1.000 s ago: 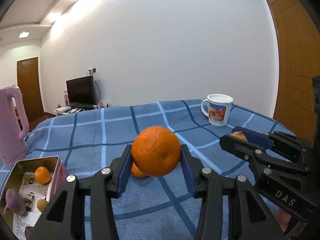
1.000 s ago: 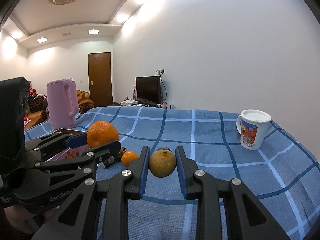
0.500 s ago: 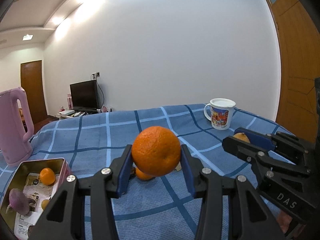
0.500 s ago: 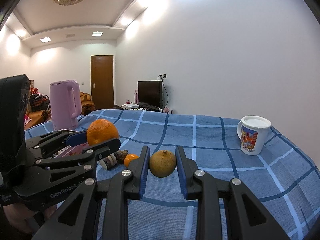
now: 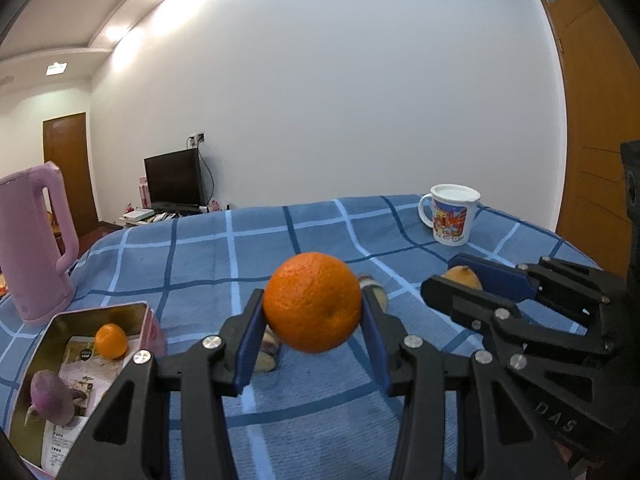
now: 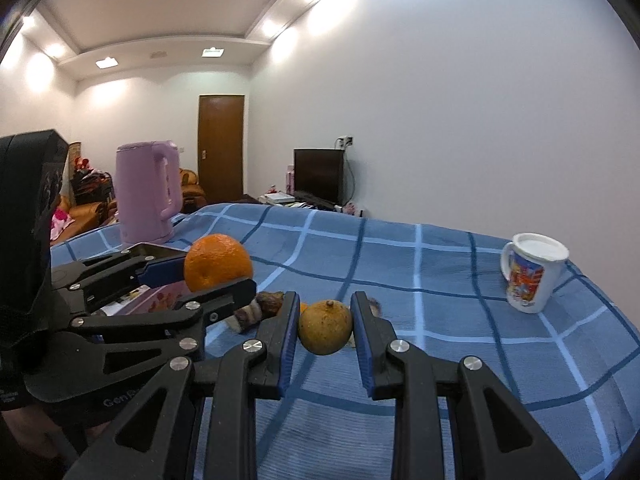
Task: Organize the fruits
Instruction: 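Carry the orange and kumquat toward the tin tray with both grippers, then lower the orange into the tin tray with the left gripper while the right gripper releases the kumquat there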
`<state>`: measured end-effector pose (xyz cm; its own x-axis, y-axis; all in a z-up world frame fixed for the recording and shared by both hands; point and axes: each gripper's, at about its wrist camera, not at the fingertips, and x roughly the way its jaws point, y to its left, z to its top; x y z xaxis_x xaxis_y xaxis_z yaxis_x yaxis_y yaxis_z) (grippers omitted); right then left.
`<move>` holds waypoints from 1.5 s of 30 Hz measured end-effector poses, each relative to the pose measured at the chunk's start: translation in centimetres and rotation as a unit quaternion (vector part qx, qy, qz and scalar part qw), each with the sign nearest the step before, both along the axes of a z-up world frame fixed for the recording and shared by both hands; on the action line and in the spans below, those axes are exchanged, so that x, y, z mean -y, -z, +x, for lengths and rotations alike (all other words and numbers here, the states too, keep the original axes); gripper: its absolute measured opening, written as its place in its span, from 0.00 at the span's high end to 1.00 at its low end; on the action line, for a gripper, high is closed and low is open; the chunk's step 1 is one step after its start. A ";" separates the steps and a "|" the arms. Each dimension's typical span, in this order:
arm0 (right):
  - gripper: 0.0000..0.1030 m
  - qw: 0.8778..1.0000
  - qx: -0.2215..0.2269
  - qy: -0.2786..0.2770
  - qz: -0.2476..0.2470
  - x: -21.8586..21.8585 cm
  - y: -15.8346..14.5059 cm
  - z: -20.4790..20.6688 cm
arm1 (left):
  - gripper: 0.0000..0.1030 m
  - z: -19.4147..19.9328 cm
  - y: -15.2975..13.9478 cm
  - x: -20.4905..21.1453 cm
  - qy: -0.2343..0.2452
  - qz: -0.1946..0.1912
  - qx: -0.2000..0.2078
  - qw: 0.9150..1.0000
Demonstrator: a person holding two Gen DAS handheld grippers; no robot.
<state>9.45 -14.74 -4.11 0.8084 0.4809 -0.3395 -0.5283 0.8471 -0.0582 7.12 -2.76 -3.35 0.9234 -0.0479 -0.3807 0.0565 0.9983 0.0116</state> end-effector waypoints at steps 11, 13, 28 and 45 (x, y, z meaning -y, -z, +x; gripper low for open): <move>0.73 0.999 -0.013 -0.028 -0.008 -3.1 0.2 -0.1 | 0.54 -0.9 0.2 -3.2 -0.026 -0.009 -0.012 1.000; 0.73 0.999 -0.016 -0.035 -0.008 -3.7 0.2 -0.1 | 0.54 -1.0 0.3 -3.8 -0.031 -0.010 -0.013 0.999; 0.73 0.996 -0.028 -0.081 -0.013 -8.2 -0.1 -0.5 | 0.54 -2.7 0.4 -8.3 -0.071 -0.014 -0.017 0.997; 0.73 0.991 -0.023 -0.124 -0.032 -12.9 -0.5 -1.3 | 0.54 -3.7 0.8 -12.1 -0.106 -0.022 -0.031 0.994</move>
